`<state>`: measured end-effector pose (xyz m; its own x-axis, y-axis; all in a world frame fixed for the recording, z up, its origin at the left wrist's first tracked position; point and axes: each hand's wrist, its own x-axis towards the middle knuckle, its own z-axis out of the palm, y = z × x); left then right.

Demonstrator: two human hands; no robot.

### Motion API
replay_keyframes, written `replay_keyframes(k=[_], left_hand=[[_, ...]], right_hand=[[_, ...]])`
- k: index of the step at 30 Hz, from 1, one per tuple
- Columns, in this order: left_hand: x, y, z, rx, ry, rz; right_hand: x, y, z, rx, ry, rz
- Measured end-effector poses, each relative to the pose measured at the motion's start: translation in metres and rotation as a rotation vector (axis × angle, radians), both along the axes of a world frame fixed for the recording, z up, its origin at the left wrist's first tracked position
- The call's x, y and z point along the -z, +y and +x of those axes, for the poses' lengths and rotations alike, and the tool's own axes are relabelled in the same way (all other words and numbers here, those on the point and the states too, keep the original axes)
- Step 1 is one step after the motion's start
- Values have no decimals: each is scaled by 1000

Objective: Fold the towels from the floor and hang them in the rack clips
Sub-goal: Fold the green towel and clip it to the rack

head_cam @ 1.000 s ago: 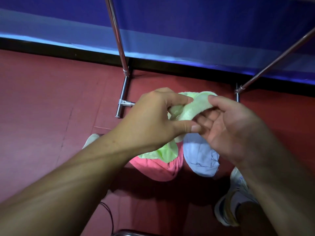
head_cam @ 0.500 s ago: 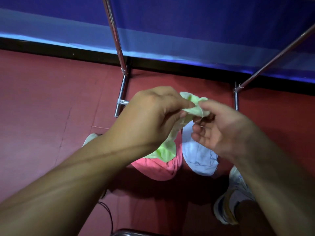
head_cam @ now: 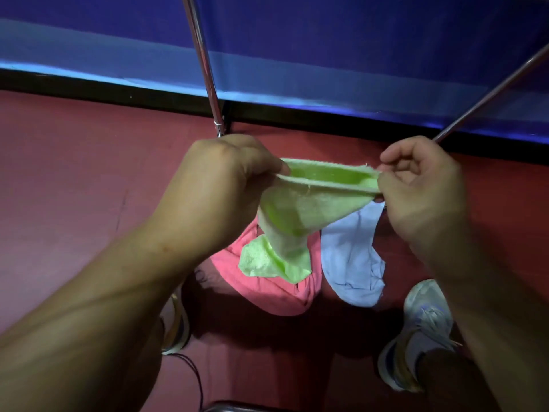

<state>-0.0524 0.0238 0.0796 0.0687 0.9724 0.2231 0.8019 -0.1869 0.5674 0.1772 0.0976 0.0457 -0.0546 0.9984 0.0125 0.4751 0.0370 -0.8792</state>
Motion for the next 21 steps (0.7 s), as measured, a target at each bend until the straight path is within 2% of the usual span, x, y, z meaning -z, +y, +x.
replay_keyframes(k=[2, 5, 8, 11, 16, 19, 21], left_hand=[[1, 0, -3, -40, 1, -7], [1, -1, -3, -49, 26, -22], [3, 0, -6, -62, 27, -56], [6, 0, -5, -55, 34, -84], [6, 2, -4, -109, 81, -70], [3, 3, -6, -157, 109, -40], [2, 1, -7, -185, 89, -41]], right_hand=[[0, -8, 1, -132, -40, -71], [3, -17, 3, -391, -198, -191], [1, -18, 7, -532, -374, -205], [-3, -16, 10, -502, -457, -168], [-10, -14, 15, -294, -361, -50], [-14, -14, 18, -376, -421, -3], [-12, -13, 21, -513, -620, -40]])
